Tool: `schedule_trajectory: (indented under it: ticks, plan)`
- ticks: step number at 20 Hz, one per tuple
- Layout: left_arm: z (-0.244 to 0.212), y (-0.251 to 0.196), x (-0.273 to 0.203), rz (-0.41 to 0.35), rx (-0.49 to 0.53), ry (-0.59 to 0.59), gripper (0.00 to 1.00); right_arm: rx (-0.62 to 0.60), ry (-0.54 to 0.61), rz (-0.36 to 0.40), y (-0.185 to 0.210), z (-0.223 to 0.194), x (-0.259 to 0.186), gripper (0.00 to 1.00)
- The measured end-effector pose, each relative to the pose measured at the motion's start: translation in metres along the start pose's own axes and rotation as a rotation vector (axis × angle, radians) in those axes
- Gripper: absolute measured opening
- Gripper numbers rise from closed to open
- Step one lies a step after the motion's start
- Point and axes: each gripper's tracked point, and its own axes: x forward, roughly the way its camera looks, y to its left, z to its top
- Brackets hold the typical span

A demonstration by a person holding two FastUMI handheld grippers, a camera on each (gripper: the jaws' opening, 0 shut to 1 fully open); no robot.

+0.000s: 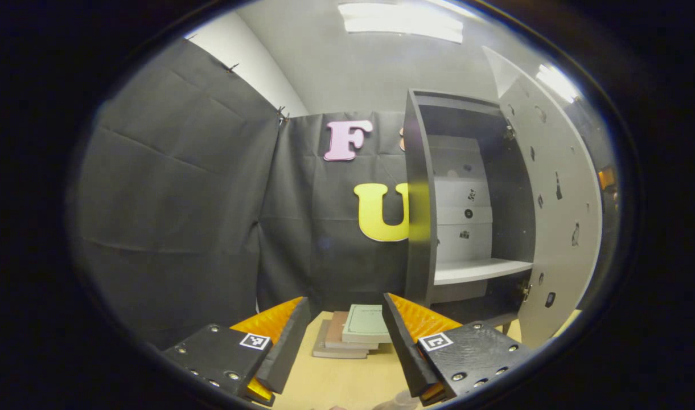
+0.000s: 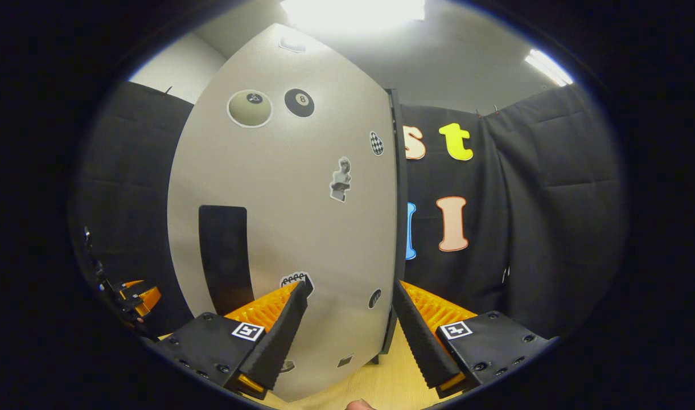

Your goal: Open the cabinet door with the right hand, grasp the bottle in the cabinet with the left hand and place it on the coaster, then close the cabinet door with the right hand.

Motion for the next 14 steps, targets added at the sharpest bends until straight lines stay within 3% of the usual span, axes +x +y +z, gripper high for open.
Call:
schedule_trajectory:
  ticks: [14]
  plan:
    - [-0.005,0.052,-0.016,0.055,0.029,0.021,0.76,0.077,-0.018,0.131,0.072,-0.003,0.052,0.96]
